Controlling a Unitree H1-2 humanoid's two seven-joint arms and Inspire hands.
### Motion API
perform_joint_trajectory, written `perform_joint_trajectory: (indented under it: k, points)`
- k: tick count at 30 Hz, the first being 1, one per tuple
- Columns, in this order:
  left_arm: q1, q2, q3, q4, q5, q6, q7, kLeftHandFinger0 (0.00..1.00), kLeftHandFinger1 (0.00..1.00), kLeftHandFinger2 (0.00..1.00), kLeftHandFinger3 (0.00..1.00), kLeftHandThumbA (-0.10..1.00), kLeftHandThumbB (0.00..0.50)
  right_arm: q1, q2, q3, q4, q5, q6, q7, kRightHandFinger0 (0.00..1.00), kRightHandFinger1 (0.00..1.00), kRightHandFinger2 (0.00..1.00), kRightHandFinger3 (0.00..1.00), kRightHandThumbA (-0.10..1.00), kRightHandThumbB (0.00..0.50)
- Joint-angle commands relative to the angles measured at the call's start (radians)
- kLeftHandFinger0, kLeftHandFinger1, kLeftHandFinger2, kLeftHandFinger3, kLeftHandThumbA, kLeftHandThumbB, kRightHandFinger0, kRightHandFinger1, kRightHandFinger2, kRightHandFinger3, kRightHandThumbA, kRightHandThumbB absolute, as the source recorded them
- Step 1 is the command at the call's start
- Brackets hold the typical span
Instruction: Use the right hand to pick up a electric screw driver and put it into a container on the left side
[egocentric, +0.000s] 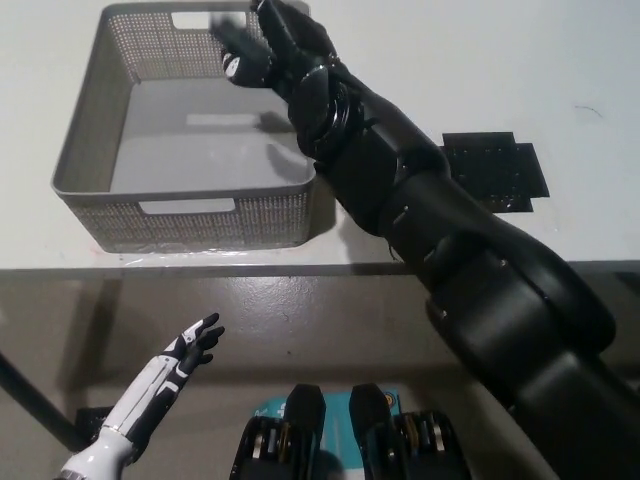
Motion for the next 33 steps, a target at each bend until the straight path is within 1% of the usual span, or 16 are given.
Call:
perform_joint_trajectory:
  k: [1, 3, 5, 7, 11, 12, 13, 14, 16, 22, 23, 25, 26, 27, 28, 33]
  points:
    - [-0.021, 0.029, -0.004, -0.025, 0.004, 0.004, -0.022, 1.00, 1.00, 1.00, 1.00, 1.00, 0.220, -0.049, -0.011, -0.005, -0.052, -0.020, 0.032, 0.056, 1.00, 1.00, 1.00, 1.00, 0.66, 0.334]
    - [-0.026, 0.031, -0.008, -0.027, 0.015, 0.010, -0.023, 1.00, 1.00, 1.00, 1.00, 1.00, 0.225, -0.041, -0.018, -0.011, -0.061, -0.019, 0.026, 0.055, 1.00, 1.00, 1.00, 1.00, 0.66, 0.315]
    - [-0.030, 0.031, -0.011, -0.028, 0.019, 0.015, -0.024, 1.00, 1.00, 1.00, 1.00, 1.00, 0.247, -0.033, -0.026, -0.012, -0.068, -0.021, 0.013, 0.056, 1.00, 1.00, 1.00, 1.00, 0.71, 0.316]
    - [-0.034, 0.032, -0.015, -0.023, 0.026, 0.008, -0.024, 1.00, 1.00, 1.00, 1.00, 1.00, 0.243, -0.027, -0.032, -0.012, -0.076, -0.023, 0.012, 0.057, 1.00, 1.00, 1.00, 1.00, 0.74, 0.327]
    - [-0.033, 0.035, -0.022, -0.026, 0.035, 0.006, -0.023, 1.00, 1.00, 1.00, 1.00, 1.00, 0.240, -0.005, -0.045, -0.019, -0.112, -0.019, 0.001, 0.059, 1.00, 1.00, 1.00, 1.00, 0.88, 0.349]
    - [-0.033, 0.033, -0.023, -0.026, 0.035, 0.008, -0.022, 1.00, 1.00, 1.00, 1.00, 1.00, 0.232, 0.004, -0.052, -0.021, -0.126, -0.020, -0.004, 0.056, 1.00, 1.00, 1.00, 1.00, 0.99, 0.355]
    - [-0.032, 0.031, -0.024, -0.027, 0.037, 0.007, -0.021, 1.00, 1.00, 1.00, 1.00, 1.00, 0.232, 0.012, -0.056, -0.026, -0.139, -0.017, -0.006, 0.055, 1.00, 1.00, 1.00, 1.00, 1.00, 0.353]
    - [-0.030, 0.031, -0.025, -0.028, 0.040, 0.003, -0.020, 1.00, 1.00, 1.00, 1.00, 1.00, 0.224, 0.024, -0.070, -0.037, -0.158, -0.009, -0.016, 0.058, 1.00, 1.00, 1.00, 1.00, 1.00, 0.373]
    - [-0.030, 0.032, -0.025, -0.029, 0.039, 0.003, -0.021, 1.00, 1.00, 1.00, 1.00, 1.00, 0.222, 0.044, -0.092, -0.061, -0.208, 0.005, -0.012, 0.063, 1.00, 1.00, 1.00, 1.00, 1.00, 0.372]
    - [-0.027, 0.036, -0.015, -0.024, 0.025, 0.008, -0.025, 1.00, 1.00, 1.00, 1.00, 1.00, 0.256, 0.208, -0.213, -0.182, -0.577, 0.053, -0.008, 0.085, 1.00, 1.00, 1.00, 1.00, 1.00, 0.315]
    - [-0.024, 0.034, -0.015, -0.024, 0.026, 0.008, -0.024, 1.00, 1.00, 1.00, 1.00, 1.00, 0.255, 0.240, -0.234, -0.201, -0.655, 0.060, 0.011, 0.095, 1.00, 1.00, 1.00, 1.00, 1.00, 0.341]
    - [-0.020, 0.034, -0.016, -0.022, 0.024, 0.002, -0.025, 1.00, 1.00, 1.00, 1.00, 1.00, 0.251, 0.293, -0.264, -0.235, -0.779, 0.076, 0.037, 0.110, 1.00, 1.00, 1.00, 1.00, 1.00, 0.345]
    - [-0.019, 0.032, -0.018, -0.018, 0.023, -0.001, -0.025, 1.00, 1.00, 1.00, 1.00, 1.00, 0.249, 0.337, -0.288, -0.268, -0.886, 0.106, 0.057, 0.130, 1.00, 1.00, 1.00, 1.00, 1.00, 0.419]
    - [-0.017, 0.032, -0.019, -0.014, 0.021, -0.006, -0.027, 1.00, 1.00, 1.00, 1.00, 1.00, 0.247, 0.388, -0.306, -0.296, -0.995, 0.131, 0.070, 0.144, 1.00, 1.00, 1.00, 1.00, 1.00, 0.342]
    - [-0.014, 0.030, -0.019, -0.010, 0.021, -0.009, -0.026, 1.00, 1.00, 1.00, 1.00, 1.00, 0.245, 0.440, -0.321, -0.321, -1.103, 0.148, 0.084, 0.149, 1.00, 1.00, 1.00, 1.00, 1.00, 0.328]
    - [0.008, 0.017, -0.004, 0.010, -0.019, -0.035, -0.024, 1.00, 1.00, 1.00, 1.00, 1.00, 0.208, 0.707, -0.358, -0.416, -1.527, 0.230, 0.093, 0.146, 1.00, 1.00, 1.00, 1.00, 1.00, 0.329]
